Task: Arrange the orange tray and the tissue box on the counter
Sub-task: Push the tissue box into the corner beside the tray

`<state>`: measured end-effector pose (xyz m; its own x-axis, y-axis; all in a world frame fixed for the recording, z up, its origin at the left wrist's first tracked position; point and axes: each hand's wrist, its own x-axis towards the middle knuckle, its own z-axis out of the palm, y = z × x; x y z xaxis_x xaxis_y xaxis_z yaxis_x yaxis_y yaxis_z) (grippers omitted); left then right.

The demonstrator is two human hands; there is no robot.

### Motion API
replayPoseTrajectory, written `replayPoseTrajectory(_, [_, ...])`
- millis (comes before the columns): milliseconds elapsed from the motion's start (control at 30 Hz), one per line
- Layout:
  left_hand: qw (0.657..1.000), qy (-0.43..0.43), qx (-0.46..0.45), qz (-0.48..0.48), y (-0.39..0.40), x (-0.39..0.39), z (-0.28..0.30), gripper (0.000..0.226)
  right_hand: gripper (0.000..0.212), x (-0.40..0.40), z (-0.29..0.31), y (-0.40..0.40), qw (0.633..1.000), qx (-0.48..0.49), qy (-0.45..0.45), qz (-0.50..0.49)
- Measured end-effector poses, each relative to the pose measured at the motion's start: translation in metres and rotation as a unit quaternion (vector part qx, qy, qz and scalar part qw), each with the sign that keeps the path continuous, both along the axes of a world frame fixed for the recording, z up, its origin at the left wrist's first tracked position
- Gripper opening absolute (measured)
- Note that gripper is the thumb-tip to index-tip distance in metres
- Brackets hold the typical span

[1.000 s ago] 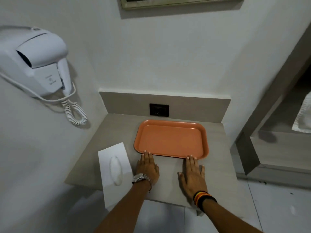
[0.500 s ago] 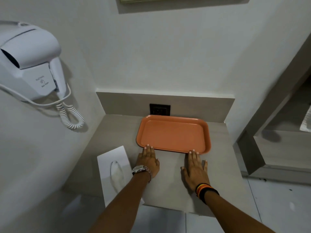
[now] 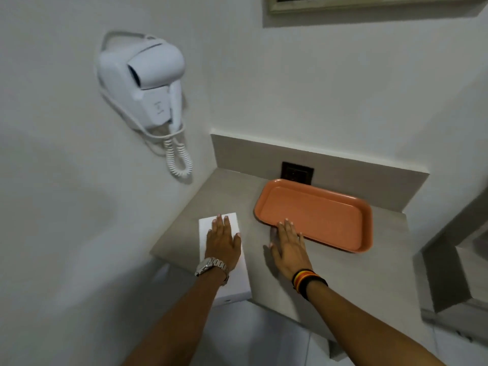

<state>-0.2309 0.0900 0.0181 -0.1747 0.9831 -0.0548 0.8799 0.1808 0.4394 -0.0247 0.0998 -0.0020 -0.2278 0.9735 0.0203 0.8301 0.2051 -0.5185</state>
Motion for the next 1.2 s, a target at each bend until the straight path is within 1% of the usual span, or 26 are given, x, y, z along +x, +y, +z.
replayPoseTrajectory(100, [0.994,-0.056,-0.005,0.099,-0.032,-0.036,-0.001,0.066,0.069,-0.04,0.004,-0.008,0.998,-0.022,0.032,0.054])
replayPoseTrajectory(167, [0.98,-0.123,-0.01,0.158,-0.054,-0.05,-0.002,0.066,0.069,-0.059,0.003,-0.016,0.995,-0.049,0.046,0.078])
replayPoseTrajectory(200, [0.972,-0.154,-0.014,0.179,-0.063,-0.055,-0.002,0.066,0.071,-0.067,0.002,-0.021,0.993,-0.065,0.053,0.084])
replayPoseTrajectory(267, [0.961,-0.189,-0.024,0.201,-0.077,-0.057,-0.003,0.063,0.074,-0.077,-0.003,-0.03,0.989,-0.099,0.064,0.09])
replayPoseTrajectory(367, [0.942,-0.247,-0.028,0.225,-0.091,-0.049,-0.001,0.057,0.073,-0.086,-0.009,-0.04,0.978,-0.158,0.121,0.07])
replayPoseTrajectory(433, [0.923,-0.301,-0.017,0.24,-0.094,-0.04,0.001,0.046,0.071,-0.088,-0.01,-0.043,0.967,-0.186,0.166,0.044])
replayPoseTrajectory(500, [0.904,-0.348,0.0,0.247,-0.091,-0.031,0.002,0.035,0.063,-0.09,-0.008,-0.043,0.959,-0.199,0.2,0.028])
replayPoseTrajectory(567, [0.878,-0.39,0.021,0.275,-0.081,-0.026,0.003,0.026,0.052,-0.093,-0.004,-0.041,0.952,-0.203,0.229,0.012])
replayPoseTrajectory(633, [0.851,-0.419,0.034,0.314,-0.069,-0.026,0.008,0.022,0.049,-0.098,0.0,-0.037,0.945,-0.208,0.253,0.007])
replayPoseTrajectory(667, [0.845,-0.422,0.039,0.328,-0.061,-0.028,0.012,0.022,0.049,-0.101,0.002,-0.034,0.941,-0.21,0.265,0.008])
replayPoseTrajectory(733, [0.847,-0.41,0.047,0.335,-0.042,-0.037,0.018,0.026,0.05,-0.108,0.005,-0.023,0.934,-0.214,0.287,0.004])
replayPoseTrajectory(867, [0.864,-0.398,0.035,0.305,0.012,-0.055,0.029,0.025,0.054,-0.127,0.015,0.02,0.926,-0.206,0.315,-0.026])
replayPoseTrajectory(933, [0.878,-0.38,0.024,0.29,0.044,-0.064,0.033,0.03,0.056,-0.137,0.02,0.046,0.923,-0.203,0.324,-0.041])
replayPoseTrajectory(1033, [0.898,-0.344,0.003,0.274,0.096,-0.082,0.032,0.037,0.057,-0.156,0.018,0.092,0.921,-0.197,0.332,-0.058])
replayPoseTrajectory(1200, [0.916,-0.319,-0.006,0.244,0.165,-0.114,0.018,0.037,0.053,-0.183,0.004,0.154,0.92,-0.196,0.332,-0.069])
